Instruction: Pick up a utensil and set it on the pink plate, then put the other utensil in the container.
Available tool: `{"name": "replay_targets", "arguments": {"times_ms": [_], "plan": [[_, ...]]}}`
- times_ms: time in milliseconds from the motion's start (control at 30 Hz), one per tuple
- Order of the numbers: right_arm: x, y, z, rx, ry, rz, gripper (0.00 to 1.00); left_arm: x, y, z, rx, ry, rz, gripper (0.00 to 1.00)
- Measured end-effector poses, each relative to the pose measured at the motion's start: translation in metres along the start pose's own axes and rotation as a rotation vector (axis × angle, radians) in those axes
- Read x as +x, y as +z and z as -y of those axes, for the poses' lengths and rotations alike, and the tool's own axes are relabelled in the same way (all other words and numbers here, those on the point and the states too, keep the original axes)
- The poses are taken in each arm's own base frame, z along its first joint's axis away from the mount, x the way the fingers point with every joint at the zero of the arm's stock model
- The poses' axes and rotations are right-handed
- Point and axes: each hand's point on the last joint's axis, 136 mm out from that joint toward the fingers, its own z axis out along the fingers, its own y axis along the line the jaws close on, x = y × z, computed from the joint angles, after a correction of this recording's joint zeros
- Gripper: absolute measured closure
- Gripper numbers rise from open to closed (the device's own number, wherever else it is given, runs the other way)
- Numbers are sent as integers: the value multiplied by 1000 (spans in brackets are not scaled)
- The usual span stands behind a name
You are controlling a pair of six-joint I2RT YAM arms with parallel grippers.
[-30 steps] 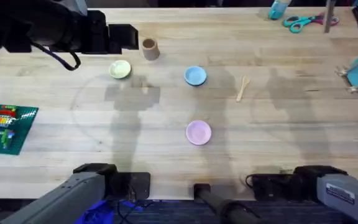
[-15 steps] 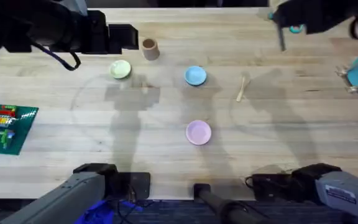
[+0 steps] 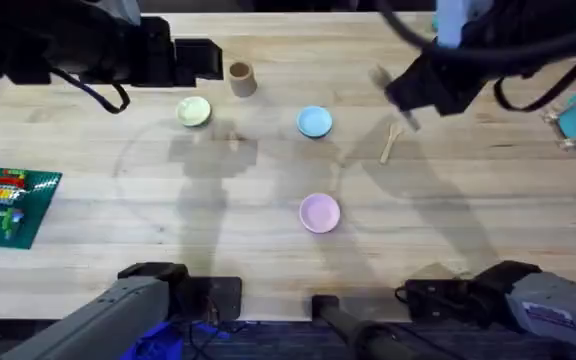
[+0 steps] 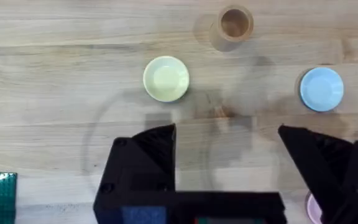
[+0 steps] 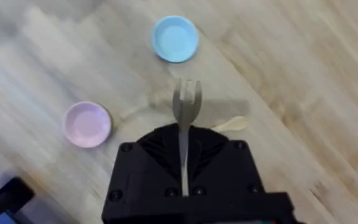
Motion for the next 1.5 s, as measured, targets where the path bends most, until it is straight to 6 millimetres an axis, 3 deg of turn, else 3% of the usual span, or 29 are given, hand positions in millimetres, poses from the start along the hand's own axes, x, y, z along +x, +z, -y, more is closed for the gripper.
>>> {"name": "replay_targets", "arguments": {"times_ms": [200, 433, 733, 967, 1167, 1500], "plan": [[-8, 4, -30, -116, -42, 38, 967, 0, 0, 0, 0, 0, 0, 8], [-10, 17, -46, -186, -60, 67, 966, 0, 0, 0, 0, 0, 0, 8], [11, 44, -68, -247, -85, 25, 966, 0, 0, 0, 0, 0, -1, 7], [17, 56, -98, -301, -155, 15, 966, 0, 0, 0, 0, 0, 0, 7], [34, 68, -120, -346, -196, -22, 966, 0, 0, 0, 0, 0, -1, 7], [44, 93, -145, -397, -244, -75, 966, 0, 0, 0, 0, 0, -1, 7]]}}
